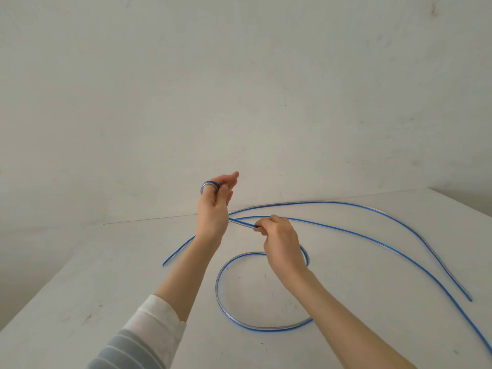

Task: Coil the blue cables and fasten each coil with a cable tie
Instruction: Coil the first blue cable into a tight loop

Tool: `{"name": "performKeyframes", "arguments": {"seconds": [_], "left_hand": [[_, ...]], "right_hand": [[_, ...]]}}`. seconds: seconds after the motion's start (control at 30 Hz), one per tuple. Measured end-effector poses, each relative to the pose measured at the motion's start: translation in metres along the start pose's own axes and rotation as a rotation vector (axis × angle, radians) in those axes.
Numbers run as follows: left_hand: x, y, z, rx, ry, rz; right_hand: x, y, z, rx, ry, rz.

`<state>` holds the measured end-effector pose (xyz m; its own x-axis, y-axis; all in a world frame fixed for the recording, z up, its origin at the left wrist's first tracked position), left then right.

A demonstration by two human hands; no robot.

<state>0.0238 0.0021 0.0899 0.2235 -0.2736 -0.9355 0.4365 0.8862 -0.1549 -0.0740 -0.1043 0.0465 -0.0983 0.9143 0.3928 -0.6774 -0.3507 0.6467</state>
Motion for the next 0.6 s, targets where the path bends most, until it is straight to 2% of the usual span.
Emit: {"name": "performKeyframes", "arguments": {"seconds": [0.1, 0.17, 0.3, 0.37, 0.43, 0.5, 0.6], "left_hand": [[-0.001, -0.009, -0.005, 0.057, -0.013, 0.173], [-0.002, -0.018, -0.008, 0.097, -0.050, 0.391], [0.013, -0.048, -0.025, 0.298, -0.171, 1.088], [0.023, -0.048, -0.028, 0.348, -0.181, 1.321], [0.030, -0.045, -0.030, 0.395, -0.166, 1.413], [0.032, -0.044, -0.032, 0.434, -0.141, 1.358], [0.034, -0.044, -0.037, 0.477, -0.142, 1.330]], "right_hand": [[0.003, 0.007, 0.004, -0.025, 0.057, -0.028], [0.009, 0.010, 0.007, -0.032, 0.118, -0.033], [0.013, 0.018, 0.015, -0.030, 0.199, -0.110], [0.022, 0.023, 0.015, -0.020, 0.317, -0.070], [0.037, 0.024, 0.008, 0.044, 0.528, -0.095], [0.041, 0.019, 0.000, 0.113, 0.683, -0.168], [0.039, 0.022, -0.002, 0.046, 0.800, -0.331]]}}
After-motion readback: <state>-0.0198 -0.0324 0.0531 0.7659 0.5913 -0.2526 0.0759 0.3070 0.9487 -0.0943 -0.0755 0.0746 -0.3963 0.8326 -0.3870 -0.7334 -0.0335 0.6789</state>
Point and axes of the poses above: each hand's wrist, its own z-axis towards the middle knuckle, its own y-axis out of the back of the hand, x = y × z, the point moved 10 cm from there along z, towards the middle knuckle, and after that the axes turned 13 degrees about y, right-handed, at the moved point
